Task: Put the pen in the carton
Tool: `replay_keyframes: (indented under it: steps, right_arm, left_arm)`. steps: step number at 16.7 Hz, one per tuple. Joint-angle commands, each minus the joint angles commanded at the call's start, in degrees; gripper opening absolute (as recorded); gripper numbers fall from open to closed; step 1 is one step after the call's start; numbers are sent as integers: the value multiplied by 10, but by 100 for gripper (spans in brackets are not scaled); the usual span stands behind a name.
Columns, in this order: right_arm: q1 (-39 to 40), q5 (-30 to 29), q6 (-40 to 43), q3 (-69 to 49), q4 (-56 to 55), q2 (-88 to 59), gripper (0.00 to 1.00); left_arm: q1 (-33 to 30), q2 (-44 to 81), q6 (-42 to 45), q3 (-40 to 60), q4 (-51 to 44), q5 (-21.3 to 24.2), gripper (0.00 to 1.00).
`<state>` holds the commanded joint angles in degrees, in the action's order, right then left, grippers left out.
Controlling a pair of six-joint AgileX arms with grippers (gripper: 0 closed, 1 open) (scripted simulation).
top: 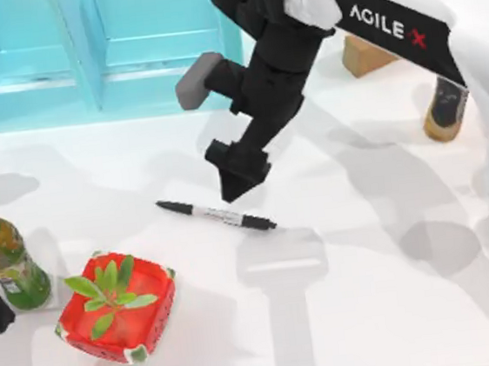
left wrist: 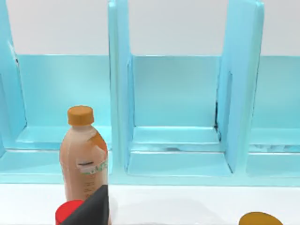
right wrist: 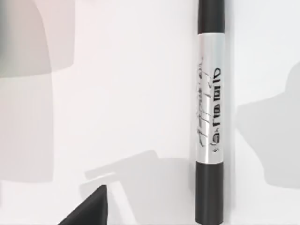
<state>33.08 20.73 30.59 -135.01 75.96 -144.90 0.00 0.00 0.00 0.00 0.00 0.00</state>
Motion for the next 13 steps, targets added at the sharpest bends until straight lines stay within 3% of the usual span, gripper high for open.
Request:
replay_keyframes:
  steps: [13]
  right_arm:
    - [41,-4,-45,120,-185,-49,100]
  left_arm:
    - [0,0,0,0,0,0,100]
